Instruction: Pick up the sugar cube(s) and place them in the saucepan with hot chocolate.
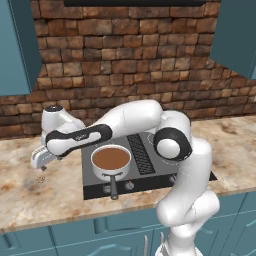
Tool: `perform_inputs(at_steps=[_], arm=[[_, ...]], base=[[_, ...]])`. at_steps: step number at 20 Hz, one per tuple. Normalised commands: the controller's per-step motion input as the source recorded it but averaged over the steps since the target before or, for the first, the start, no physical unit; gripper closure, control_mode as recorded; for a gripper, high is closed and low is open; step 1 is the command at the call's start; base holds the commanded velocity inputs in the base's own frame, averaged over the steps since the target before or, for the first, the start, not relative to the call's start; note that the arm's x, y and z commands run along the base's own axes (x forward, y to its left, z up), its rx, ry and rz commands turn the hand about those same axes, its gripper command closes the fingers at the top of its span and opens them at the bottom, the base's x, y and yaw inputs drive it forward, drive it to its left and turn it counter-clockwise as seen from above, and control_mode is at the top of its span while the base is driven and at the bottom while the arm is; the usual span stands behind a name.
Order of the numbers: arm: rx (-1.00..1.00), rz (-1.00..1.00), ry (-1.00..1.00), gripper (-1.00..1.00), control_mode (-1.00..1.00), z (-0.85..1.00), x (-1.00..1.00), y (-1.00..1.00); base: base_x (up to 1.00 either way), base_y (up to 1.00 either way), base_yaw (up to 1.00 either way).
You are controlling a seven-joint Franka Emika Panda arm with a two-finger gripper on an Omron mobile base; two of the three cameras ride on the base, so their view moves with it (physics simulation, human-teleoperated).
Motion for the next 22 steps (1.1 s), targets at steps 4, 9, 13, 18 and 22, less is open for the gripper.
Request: perform_inputs(at_steps=[4, 9, 13, 18, 22], arm=[[-0.06, -0.01, 0.01, -1.0, -1.0, -0.29, 0.15, 0.3], [-0.2, -0.06, 0.03, -1.0, -1.0, -0.07, 0.23, 0.15], [-0.11, -0.02, 0.05, -1.0, -1.0, -0.4, 0.16, 0.21], [-0.07, 0.0, 0.02, -1.0, -1.0, -0.39, 0.12, 0.22], [-0.07, 0.0, 0.02, -1.0, -1.0, -0.33, 0.1, 0.2]], base=[[0.0, 0.0, 0.0], [0.0, 0.0, 0.0], [0.0, 0.0, 0.0], [0.0, 0.0, 0.0], [0.0, 0.0, 0.0]])
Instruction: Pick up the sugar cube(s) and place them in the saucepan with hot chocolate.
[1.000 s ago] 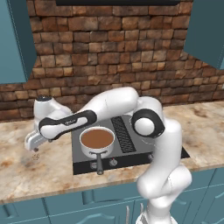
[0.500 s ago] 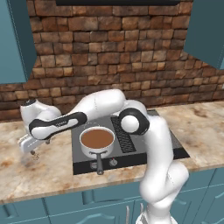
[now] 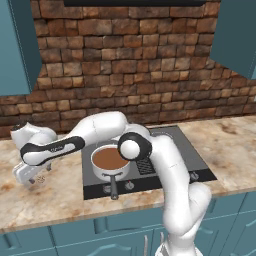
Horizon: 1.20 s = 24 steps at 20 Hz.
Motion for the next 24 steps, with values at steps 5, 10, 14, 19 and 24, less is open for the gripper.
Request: perform_inputs(at_steps=[5, 10, 14, 19, 24], arm=[[-0.06, 0.0, 0.0, -1.0, -1.0, -0.36, 0.13, 0.12], [0.0, 0.0, 0.0, -1.0, -1.0, -0.26, 0.3, 0.0], [0.01, 0.05, 0.03, -1.0, -1.0, -0.15, 0.3, 0.09], [0.0, 0.01, 0.09, -1.0, -1.0, -0.19, -0.01, 0.02], [0.0, 0.0, 0.03, -1.0, -1.0, -0.23, -0.15, -0.14]], base=[[0.0, 0.0, 0.0], [0.0, 0.0, 0.0], [0.0, 0.0, 0.0], [0.0, 0.0, 0.0], [0.0, 0.0, 0.0]])
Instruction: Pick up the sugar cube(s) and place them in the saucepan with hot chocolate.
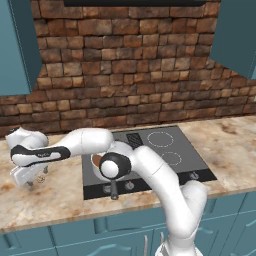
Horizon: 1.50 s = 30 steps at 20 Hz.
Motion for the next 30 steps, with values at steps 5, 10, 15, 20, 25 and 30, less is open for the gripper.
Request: perform_inputs(at_steps=[5, 10, 15, 20, 25, 30], arm=[[0.0, 0.0, 0.0, -1.0, -1.0, -0.08, 0.0, -0.05], [0.0, 0.0, 0.0, -1.0, -1.0, -0.03, -0.02, -0.14], [0.0, 0.04, 0.0, -1.0, -1.0, -0.11, -0.03, -0.07], [0.0, 0.06, 0.01, -1.0, -1.0, -0.05, -0.12, -0.01], [0.0, 0.04, 0.0, -1.0, -1.0, -0.04, -0.08, -0.01], [0.0, 0.0, 0.03, 1.0, -1.0, -0.01, -0.06, 0.0]], base=[[0.0, 0.0, 0.0], [0.0, 0.0, 0.0], [0.0, 0.0, 0.0], [0.0, 0.0, 0.0], [0.0, 0.0, 0.0], [0.0, 0.0, 0.0]])
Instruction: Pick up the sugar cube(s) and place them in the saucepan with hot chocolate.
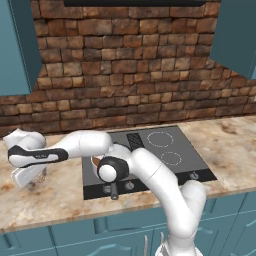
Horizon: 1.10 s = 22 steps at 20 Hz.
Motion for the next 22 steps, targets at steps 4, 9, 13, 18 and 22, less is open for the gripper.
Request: perform_inputs(at_steps=[4, 9, 13, 18, 22], arm=[[0.0, 0.0, 0.05, 1.0, -1.0, -0.01, -0.11, 0.0], [0.0, 0.0, 0.0, 1.0, -1.0, 0.0, -0.04, 0.0], [0.0, 0.0, -0.09, 1.0, -1.0, 0.16, -0.26, -0.17], [0.04, 0.0, -0.33, 1.0, -1.0, 0.6, -0.63, -0.38], [0.09, 0.0, -0.37, 1.0, -1.0, 0.71, -0.71, -0.38]], base=[[0.0, 0.0, 0.0], [0.0, 0.0, 0.0], [0.0, 0.0, 0.0], [0.0, 0.0, 0.0], [0.0, 0.0, 0.0]])
